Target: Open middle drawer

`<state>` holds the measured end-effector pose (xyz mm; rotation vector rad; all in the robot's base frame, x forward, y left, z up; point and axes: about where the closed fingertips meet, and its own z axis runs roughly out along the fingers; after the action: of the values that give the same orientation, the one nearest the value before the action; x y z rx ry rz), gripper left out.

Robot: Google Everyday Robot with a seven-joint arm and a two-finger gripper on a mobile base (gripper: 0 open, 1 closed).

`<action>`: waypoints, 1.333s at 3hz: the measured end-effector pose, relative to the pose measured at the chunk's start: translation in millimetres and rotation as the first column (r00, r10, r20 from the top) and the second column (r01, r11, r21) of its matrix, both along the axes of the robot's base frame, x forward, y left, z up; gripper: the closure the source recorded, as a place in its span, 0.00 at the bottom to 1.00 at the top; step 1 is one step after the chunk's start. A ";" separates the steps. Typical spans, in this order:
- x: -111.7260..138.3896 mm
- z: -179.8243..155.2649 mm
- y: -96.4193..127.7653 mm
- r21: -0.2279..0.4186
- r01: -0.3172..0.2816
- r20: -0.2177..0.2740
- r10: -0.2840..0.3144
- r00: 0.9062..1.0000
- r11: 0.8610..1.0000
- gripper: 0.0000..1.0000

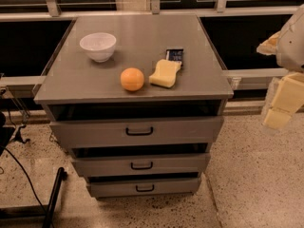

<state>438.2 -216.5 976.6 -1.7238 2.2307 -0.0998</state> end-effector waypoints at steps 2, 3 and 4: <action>0.0 -4.9 1.2 0.017 0.000 0.016 -0.001 1.000 1.000 0.00; -8.2 -23.3 6.5 0.045 0.011 0.049 -0.014 0.999 0.999 0.00; -9.6 -93.2 13.4 0.087 0.027 0.075 -0.034 0.997 0.996 0.00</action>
Offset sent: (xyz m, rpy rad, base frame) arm 0.0001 0.0016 -0.0173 0.0410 -0.0187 -0.0001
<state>428.6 -203.1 883.4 -1.6145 2.1746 -0.0746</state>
